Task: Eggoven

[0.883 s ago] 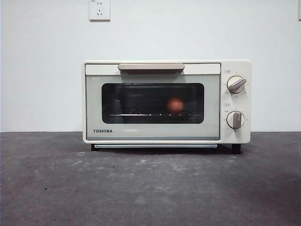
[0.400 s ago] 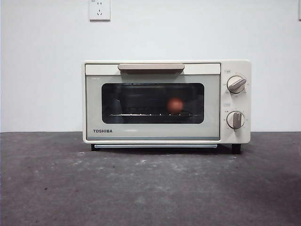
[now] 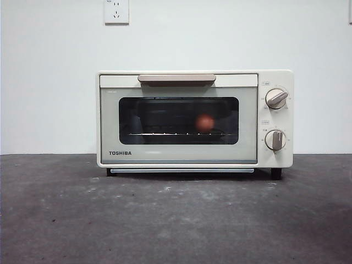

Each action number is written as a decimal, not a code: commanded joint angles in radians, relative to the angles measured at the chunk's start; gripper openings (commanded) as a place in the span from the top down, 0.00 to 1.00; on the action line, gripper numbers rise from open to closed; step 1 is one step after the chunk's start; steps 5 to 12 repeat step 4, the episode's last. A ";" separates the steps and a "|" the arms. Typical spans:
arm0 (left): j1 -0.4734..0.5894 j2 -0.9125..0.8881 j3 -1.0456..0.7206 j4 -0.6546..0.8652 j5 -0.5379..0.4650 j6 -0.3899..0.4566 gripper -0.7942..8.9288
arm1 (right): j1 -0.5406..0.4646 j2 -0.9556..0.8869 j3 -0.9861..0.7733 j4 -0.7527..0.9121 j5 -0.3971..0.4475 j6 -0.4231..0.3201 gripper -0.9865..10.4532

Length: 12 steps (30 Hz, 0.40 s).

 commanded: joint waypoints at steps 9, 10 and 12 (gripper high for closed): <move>0.002 -0.001 -0.014 -0.027 0.003 -0.010 0.91 | -0.001 -0.002 -0.005 0.009 0.000 -0.007 0.91; 0.002 -0.001 -0.014 -0.027 0.003 -0.010 0.91 | -0.001 -0.002 -0.005 0.009 0.000 -0.007 0.91; 0.002 -0.001 -0.014 -0.027 0.003 -0.010 0.91 | -0.001 -0.002 -0.005 0.009 0.000 -0.007 0.91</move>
